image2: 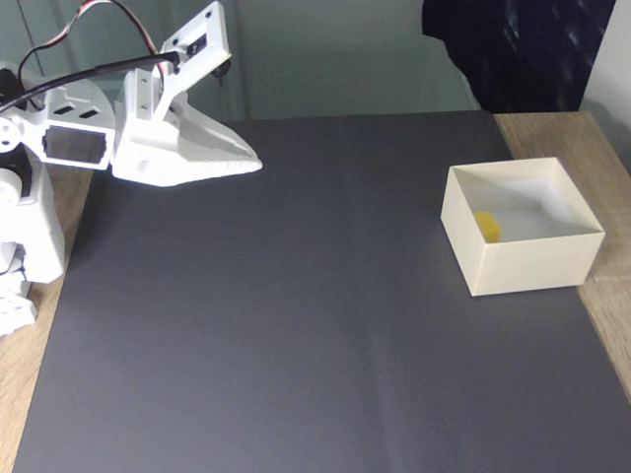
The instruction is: Grasp a cube block and put it in the white box.
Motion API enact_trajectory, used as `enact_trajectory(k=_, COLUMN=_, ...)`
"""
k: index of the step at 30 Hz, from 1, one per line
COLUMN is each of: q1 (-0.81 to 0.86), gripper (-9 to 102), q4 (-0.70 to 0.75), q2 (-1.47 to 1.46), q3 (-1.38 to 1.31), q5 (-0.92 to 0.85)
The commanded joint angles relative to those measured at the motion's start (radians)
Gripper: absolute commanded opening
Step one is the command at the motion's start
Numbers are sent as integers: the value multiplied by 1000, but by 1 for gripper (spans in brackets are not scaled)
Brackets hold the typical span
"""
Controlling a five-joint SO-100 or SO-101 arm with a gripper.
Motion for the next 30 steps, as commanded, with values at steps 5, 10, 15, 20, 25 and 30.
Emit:
enact_trajectory(k=5, q1=18, gripper=0, q4=206, q2=8, q3=11, q5=-48)
enact_trajectory(k=10, q1=2, gripper=0, q4=385, q2=9, q3=18, q5=-71)
enact_trajectory(k=15, q1=-38, gripper=0, q4=494, q2=9, q3=18, q5=-103)
enact_trajectory(k=20, q1=-64, gripper=0, q4=580, q2=9, q3=15, q5=-114)
enact_trajectory(k=25, q1=-55, gripper=0, q4=611, q2=9, q3=12, q5=-106)
enact_trajectory(k=30, q1=-34, gripper=0, q4=624, q2=9, q3=14, q5=-103)
